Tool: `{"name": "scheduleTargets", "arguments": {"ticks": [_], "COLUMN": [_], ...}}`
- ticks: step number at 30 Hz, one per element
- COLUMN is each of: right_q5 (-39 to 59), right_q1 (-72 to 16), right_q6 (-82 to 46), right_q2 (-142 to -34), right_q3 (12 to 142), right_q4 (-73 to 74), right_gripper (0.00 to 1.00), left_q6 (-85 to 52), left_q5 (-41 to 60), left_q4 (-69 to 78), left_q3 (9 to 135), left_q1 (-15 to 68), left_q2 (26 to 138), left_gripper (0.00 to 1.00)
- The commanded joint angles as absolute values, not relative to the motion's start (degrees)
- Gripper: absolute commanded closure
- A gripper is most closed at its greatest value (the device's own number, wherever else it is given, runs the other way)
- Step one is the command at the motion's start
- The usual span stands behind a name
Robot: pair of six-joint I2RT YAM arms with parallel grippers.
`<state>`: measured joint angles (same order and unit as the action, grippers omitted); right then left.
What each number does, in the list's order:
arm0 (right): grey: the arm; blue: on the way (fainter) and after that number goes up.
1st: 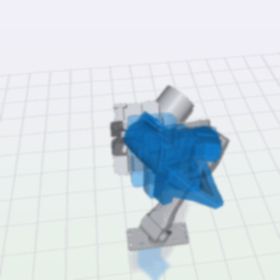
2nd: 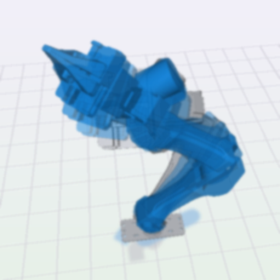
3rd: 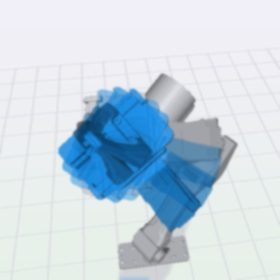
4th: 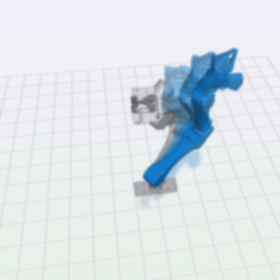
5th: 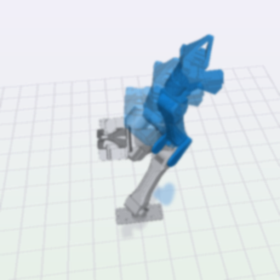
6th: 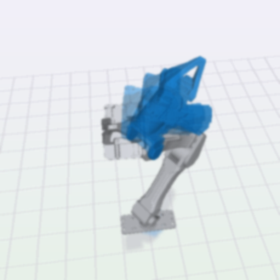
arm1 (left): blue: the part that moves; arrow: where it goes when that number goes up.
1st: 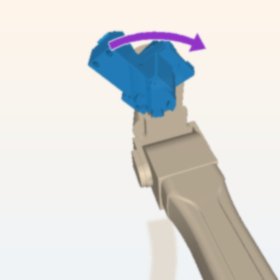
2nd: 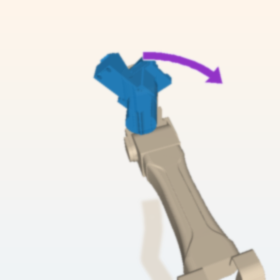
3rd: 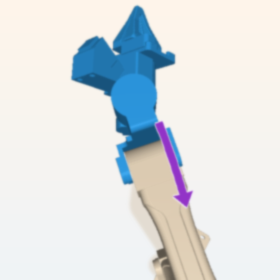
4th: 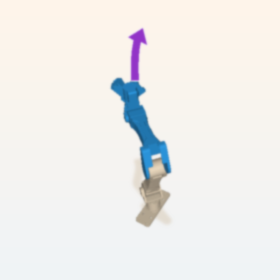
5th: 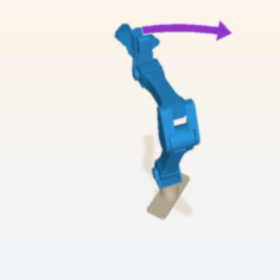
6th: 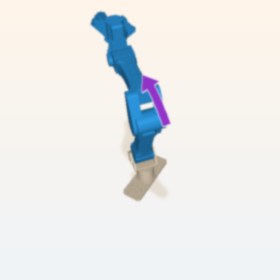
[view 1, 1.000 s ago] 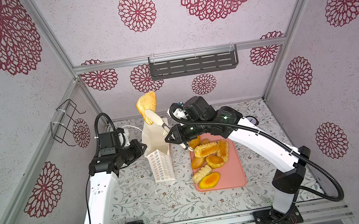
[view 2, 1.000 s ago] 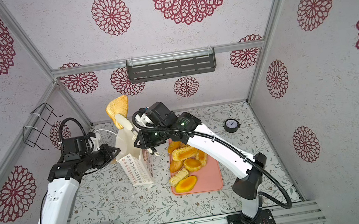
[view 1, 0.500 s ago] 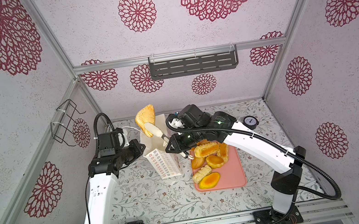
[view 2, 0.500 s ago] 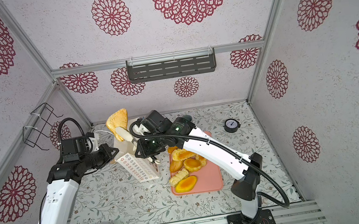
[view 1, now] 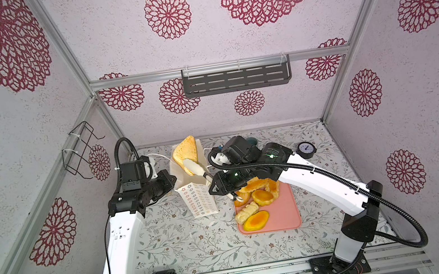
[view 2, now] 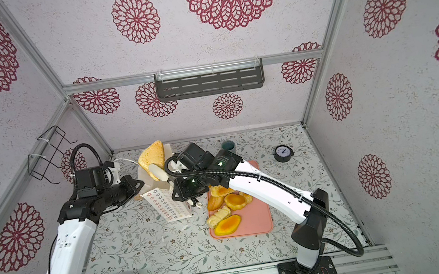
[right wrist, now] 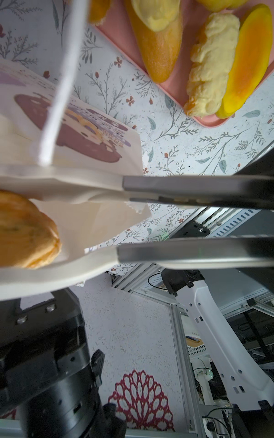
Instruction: Place the fake bread into the paper bag
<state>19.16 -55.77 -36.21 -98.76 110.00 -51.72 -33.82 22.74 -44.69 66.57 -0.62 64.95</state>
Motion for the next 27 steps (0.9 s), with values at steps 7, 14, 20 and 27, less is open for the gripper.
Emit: {"name": "scheduleTargets", "arguments": {"ticks": [7,14,20,27], "right_q5": [17.6,17.1,15.3,9.6], "right_q1": [-55.6,-55.6,-55.3,-52.7], "right_q6": [-35.7,-35.7,-35.4,-36.0], "right_q2": [-94.7,-93.9,-91.3,-82.7], "right_q3": [110.5,110.6,112.4,106.8], "right_q4": [-49.6,-49.5,-50.3,-54.5], "right_gripper": [0.55,0.56,0.57,0.58], "left_q6": [-31.9,-31.4,-31.1,-31.0], "left_q5": [21.9,21.6,21.3,21.3], "left_q4": [-44.3,-44.6,-44.7,-44.3], "left_q3": [67.8,67.8,67.9,68.5], "left_q1": [-0.3,-0.3,-0.4,-0.3], "left_q2": [65.2,65.6,66.1,66.7], "left_gripper": [0.93,0.93,0.92,0.67]}}
